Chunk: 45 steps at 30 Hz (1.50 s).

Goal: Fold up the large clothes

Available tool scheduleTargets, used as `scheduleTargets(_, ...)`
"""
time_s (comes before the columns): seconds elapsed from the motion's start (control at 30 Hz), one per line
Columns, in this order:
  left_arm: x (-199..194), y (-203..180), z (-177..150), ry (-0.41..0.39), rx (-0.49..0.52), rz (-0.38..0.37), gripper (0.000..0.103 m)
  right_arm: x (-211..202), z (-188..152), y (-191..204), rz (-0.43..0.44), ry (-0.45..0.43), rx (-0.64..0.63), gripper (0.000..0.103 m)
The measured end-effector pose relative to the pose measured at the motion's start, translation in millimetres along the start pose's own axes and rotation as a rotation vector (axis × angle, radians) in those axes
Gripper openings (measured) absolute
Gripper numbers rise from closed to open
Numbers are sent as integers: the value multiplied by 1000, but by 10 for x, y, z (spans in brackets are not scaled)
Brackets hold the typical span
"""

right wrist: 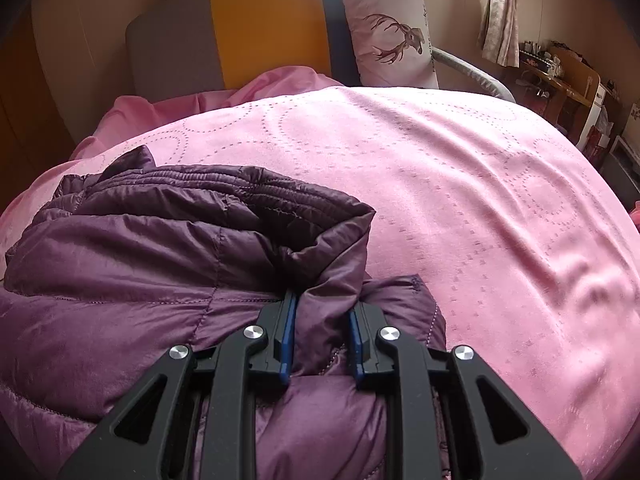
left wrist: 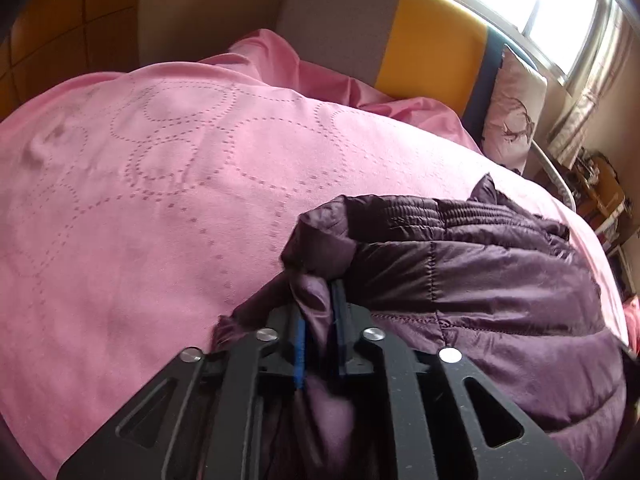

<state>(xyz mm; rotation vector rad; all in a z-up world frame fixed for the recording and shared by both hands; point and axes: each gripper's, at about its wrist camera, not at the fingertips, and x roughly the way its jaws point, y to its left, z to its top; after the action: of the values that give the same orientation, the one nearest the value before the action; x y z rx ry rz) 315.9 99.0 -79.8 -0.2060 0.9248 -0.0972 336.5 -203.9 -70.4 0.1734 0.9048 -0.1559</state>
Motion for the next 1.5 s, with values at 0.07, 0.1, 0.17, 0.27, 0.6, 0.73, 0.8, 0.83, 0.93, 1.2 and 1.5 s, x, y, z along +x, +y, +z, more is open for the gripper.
scheduleTargets(0.07,-145,87,25,-26,-62,-3,54,-82,43,-3,-32,0,-8,32)
scheduleTargets(0.1,-259,122,18,-57,-88,-5,61,-136,51,4,-58,-9,-10,37)
scheduleTargets(0.17,-514,128,15,-133,-94,25,61,-350,73,42,-122,-62,-14,45)
scheduleTargets(0.27,-821,-27,-32,-217,-56,6,61,-665,76,236,-98,-145,-23,51)
scheduleTargets(0.6,-382,-1250,-370,-110,194,-64,61,-483,-61,1065,24,-134,-131,63)
scheduleTargets(0.73,-172,-1246,-451,-107,185,-52,61,-255,-166,919,43,-123,-94,64)
scheduleTargets(0.8,-121,-1276,-490,-110,199,-39,62,-202,-218,951,27,-136,-112,64)
scheduleTargets(0.83,-84,-1288,-514,-112,210,-28,62,-163,-232,966,24,-138,-115,64)
scheduleTargets(0.93,-20,-1293,-545,-117,212,-21,62,-102,-242,924,43,-120,-99,64)
scheduleTargets(1.2,27,-1269,-573,-115,205,-21,62,-40,-246,871,63,-94,-87,65)
scheduleTargets(1.5,-6,-1259,-586,-105,210,-28,62,-140,-171,823,93,-63,-73,66)
